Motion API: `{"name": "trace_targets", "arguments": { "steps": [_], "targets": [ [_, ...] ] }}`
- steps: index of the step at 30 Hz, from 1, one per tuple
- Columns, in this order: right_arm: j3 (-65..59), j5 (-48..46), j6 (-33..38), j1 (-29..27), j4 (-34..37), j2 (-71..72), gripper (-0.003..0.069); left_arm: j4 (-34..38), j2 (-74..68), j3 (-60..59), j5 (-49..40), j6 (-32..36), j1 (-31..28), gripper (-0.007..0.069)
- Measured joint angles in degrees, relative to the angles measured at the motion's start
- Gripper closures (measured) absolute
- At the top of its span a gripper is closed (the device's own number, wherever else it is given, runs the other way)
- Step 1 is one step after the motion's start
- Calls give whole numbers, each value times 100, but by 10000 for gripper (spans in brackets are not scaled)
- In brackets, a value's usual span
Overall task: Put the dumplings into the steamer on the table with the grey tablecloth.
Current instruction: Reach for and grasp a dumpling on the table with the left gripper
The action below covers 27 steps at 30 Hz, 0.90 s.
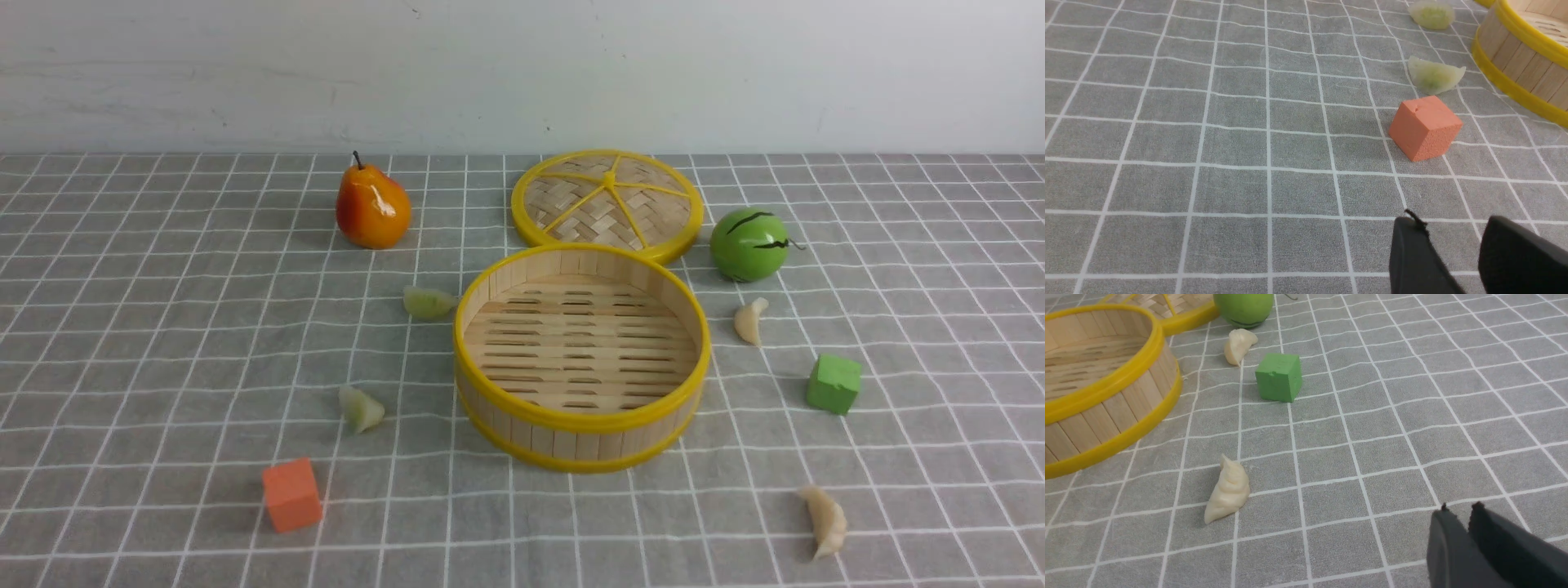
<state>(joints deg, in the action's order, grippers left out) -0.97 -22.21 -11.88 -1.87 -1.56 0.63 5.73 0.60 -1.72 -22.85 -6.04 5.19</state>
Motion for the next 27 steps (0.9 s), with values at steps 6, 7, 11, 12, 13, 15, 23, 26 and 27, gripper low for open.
{"name": "trace_targets", "arguments": {
  "steps": [6, 7, 11, 12, 13, 15, 23, 26, 27],
  "targets": [
    [0, 0, 0, 0, 0, 0, 575, 0, 0, 0, 0, 0, 0, 387],
    [0, 0, 0, 0, 0, 0, 575, 0, 0, 0, 0, 0, 0, 387],
    [0, 0, 0, 0, 0, 0, 574, 0, 0, 0, 0, 0, 0, 387],
    [0, 0, 0, 0, 0, 0, 573, 0, 0, 0, 0, 0, 0, 387],
    [0, 0, 0, 0, 0, 0, 572, 0, 0, 0, 0, 0, 0, 387],
    [0, 0, 0, 0, 0, 0, 568, -29, 0, 0, 0, 0, 0, 387],
    [0, 0, 0, 0, 0, 0, 559, -774, 0, 0, 0, 1, 0, 387],
    [0, 0, 0, 0, 0, 0, 554, -819, 0, 0, 0, 1, 0, 387],
    [0, 0, 0, 0, 0, 0, 554, -837, 0, 0, 0, 12, 0, 387]
  ]
}}
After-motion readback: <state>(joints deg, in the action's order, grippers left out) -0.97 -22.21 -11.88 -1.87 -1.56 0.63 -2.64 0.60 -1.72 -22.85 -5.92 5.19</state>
